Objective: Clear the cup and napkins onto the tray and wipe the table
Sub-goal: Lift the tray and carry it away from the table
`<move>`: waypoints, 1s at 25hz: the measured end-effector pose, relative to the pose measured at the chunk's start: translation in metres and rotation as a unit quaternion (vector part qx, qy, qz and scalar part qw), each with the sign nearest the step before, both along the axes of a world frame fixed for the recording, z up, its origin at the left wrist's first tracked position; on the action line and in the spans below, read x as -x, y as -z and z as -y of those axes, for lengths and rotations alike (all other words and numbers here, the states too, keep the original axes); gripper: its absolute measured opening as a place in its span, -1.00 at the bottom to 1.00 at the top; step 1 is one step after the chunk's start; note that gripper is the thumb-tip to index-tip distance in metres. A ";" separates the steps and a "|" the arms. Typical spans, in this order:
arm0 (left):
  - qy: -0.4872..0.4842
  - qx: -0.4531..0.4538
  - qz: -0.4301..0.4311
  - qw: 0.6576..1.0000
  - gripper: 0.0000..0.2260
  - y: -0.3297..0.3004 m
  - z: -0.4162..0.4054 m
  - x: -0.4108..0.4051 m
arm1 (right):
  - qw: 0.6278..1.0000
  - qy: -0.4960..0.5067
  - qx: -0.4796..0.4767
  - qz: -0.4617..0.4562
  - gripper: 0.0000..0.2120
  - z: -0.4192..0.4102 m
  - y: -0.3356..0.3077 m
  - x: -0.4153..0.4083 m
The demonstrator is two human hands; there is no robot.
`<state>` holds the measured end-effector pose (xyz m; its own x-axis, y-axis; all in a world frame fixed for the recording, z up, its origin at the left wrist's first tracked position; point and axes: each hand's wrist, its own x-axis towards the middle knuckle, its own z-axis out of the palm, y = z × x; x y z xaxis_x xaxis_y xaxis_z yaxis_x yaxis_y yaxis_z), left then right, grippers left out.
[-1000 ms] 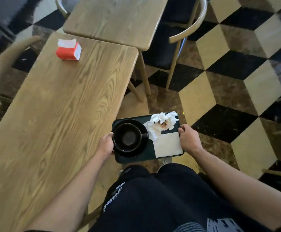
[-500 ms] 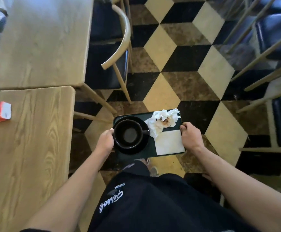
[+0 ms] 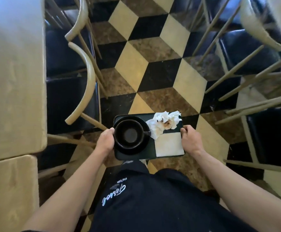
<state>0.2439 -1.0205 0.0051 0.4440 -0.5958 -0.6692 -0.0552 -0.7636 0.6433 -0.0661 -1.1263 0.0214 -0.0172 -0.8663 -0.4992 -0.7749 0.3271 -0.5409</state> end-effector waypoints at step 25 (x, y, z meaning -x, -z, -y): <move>-0.169 -0.024 -0.031 0.985 -0.65 -0.018 0.543 -0.108 | 0.995 -0.097 -0.008 0.016 -0.75 0.600 0.000 -0.141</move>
<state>0.3518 -1.5635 0.0235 0.5680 -0.3882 -0.7257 0.2454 -0.7617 0.5996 0.0749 -1.7267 0.0213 0.1655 -0.8443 -0.5097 -0.8060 0.1820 -0.5632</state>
